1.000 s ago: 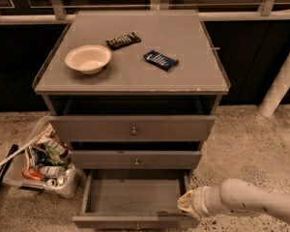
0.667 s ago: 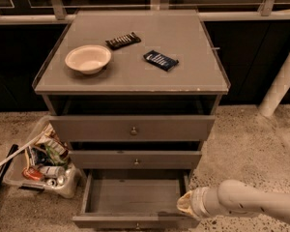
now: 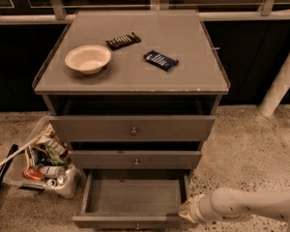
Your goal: Close bottom drawer
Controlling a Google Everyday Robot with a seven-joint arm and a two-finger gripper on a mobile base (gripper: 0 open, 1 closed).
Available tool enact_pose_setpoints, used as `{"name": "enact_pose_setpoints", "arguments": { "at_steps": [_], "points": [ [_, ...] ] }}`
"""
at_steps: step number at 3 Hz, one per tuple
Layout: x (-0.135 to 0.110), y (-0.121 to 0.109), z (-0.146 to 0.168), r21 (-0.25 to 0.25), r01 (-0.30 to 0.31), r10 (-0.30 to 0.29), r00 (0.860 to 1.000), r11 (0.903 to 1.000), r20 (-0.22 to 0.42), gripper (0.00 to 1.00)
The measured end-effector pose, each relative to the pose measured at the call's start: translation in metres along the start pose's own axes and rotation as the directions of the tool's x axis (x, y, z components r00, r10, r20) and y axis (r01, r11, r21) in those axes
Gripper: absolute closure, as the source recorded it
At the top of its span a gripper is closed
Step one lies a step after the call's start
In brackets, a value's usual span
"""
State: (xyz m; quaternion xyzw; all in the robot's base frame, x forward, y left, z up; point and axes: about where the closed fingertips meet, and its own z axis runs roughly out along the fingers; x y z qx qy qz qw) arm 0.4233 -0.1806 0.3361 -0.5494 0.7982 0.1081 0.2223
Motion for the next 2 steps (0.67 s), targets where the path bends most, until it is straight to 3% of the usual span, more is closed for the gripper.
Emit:
{"name": "enact_pose_setpoints", "arguments": {
  "at_steps": [2],
  "points": [
    [0.038,0.018,0.062,-0.061,-0.046,0.047,0.999,0.9971,0.024,1.0]
  ]
}}
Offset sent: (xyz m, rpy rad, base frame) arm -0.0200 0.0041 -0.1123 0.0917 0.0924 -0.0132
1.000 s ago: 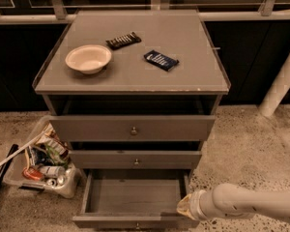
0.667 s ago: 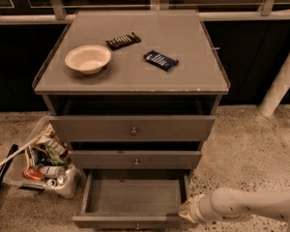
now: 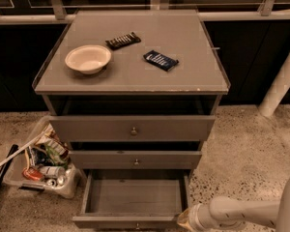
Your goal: Close bottom drawer
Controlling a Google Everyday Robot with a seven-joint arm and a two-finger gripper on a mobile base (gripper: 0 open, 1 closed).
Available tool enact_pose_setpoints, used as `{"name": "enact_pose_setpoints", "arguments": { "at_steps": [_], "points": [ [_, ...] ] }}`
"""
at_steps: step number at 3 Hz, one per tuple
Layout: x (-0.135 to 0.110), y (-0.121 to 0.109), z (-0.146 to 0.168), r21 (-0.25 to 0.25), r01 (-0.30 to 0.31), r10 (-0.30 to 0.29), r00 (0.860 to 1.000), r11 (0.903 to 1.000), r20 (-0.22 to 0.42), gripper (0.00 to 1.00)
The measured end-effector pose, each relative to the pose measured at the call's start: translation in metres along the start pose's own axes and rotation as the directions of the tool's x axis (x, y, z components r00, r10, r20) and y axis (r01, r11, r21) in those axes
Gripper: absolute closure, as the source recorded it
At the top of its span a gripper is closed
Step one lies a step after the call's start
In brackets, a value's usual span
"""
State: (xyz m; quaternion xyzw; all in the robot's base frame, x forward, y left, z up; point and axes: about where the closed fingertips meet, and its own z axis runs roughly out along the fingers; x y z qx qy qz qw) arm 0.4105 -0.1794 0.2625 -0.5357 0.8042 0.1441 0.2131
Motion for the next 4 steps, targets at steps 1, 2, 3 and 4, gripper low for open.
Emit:
{"name": "enact_pose_setpoints", "arguments": {
  "at_steps": [1,2,3,4],
  "points": [
    [0.008,0.013,0.025,-0.045,-0.007,0.008,1.0,0.999,0.023,1.0],
    [0.014,0.024,0.048,-0.083,-0.015,0.018,0.999,0.9965,0.043,1.0],
    [0.016,0.03,0.066,-0.098,-0.01,0.018,0.997,0.9951,0.078,1.0],
    [0.018,0.029,0.084,-0.094,0.01,-0.001,0.996,0.9955,0.092,1.0]
  ]
}}
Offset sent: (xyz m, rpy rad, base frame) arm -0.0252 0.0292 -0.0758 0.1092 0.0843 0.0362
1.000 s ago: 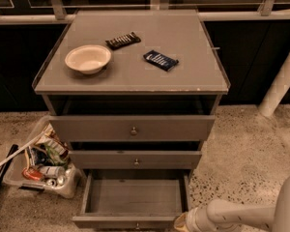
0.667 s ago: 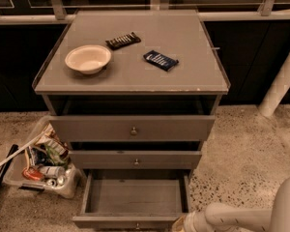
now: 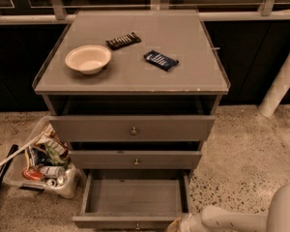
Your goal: Close bottom drawer
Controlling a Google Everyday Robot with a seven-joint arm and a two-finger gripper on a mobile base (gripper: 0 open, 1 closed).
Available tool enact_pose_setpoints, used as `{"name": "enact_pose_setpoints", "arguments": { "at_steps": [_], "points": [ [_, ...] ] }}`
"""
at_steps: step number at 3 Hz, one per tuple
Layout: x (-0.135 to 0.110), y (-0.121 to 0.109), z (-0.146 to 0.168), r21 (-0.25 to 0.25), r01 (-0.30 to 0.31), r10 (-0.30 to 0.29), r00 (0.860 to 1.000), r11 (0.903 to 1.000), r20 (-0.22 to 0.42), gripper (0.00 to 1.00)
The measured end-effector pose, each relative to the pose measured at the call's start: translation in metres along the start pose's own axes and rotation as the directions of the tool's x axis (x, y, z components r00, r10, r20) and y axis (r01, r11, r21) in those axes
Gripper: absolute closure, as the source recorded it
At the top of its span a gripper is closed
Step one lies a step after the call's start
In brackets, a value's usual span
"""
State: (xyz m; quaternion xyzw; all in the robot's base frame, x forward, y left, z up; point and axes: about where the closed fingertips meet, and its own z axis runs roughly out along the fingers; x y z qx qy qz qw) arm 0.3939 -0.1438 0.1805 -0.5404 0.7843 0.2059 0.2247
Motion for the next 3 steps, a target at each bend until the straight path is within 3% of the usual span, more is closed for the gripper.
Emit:
{"name": "enact_pose_setpoints", "arguments": {
  "at_steps": [1,3],
  "points": [
    [0.0012,-0.0069,0.0125,0.006,0.015,-0.015,1.0,0.9999,0.003,1.0],
    [0.0013,-0.007,0.0127,0.006,0.014,-0.014,1.0,0.9999,0.003,0.58]
  ]
}}
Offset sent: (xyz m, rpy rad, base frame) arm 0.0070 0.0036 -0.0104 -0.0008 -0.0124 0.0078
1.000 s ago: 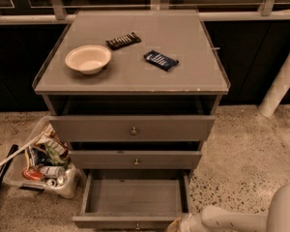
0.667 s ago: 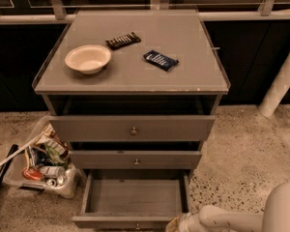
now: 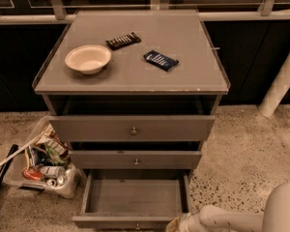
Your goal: Close bottom drawer
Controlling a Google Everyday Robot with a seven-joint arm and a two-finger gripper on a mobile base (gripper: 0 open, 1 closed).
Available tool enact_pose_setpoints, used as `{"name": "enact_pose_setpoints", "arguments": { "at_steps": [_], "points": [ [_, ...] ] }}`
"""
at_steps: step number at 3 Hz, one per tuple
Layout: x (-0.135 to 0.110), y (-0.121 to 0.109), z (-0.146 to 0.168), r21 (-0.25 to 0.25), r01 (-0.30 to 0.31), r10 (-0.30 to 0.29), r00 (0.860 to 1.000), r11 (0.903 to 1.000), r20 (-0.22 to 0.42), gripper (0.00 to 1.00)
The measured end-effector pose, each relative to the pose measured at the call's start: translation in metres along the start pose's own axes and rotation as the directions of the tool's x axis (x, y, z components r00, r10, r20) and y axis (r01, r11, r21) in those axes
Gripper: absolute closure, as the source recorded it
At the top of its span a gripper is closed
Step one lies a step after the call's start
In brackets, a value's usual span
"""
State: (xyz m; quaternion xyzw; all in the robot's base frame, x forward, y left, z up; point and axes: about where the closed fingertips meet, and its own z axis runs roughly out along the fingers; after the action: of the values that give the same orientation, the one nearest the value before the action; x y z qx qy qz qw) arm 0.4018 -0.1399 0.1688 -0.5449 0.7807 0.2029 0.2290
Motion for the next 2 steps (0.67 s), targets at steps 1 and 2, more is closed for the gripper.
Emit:
{"name": "enact_pose_setpoints", "arguments": {
  "at_steps": [1,2],
  "points": [
    [0.0,0.0,0.0001,0.0,0.0,0.0,1.0,1.0,0.0,0.35],
    [-0.0037,0.0001,0.0098,-0.009,-0.01,0.01,1.0,0.9999,0.02,0.11]
  ]
}}
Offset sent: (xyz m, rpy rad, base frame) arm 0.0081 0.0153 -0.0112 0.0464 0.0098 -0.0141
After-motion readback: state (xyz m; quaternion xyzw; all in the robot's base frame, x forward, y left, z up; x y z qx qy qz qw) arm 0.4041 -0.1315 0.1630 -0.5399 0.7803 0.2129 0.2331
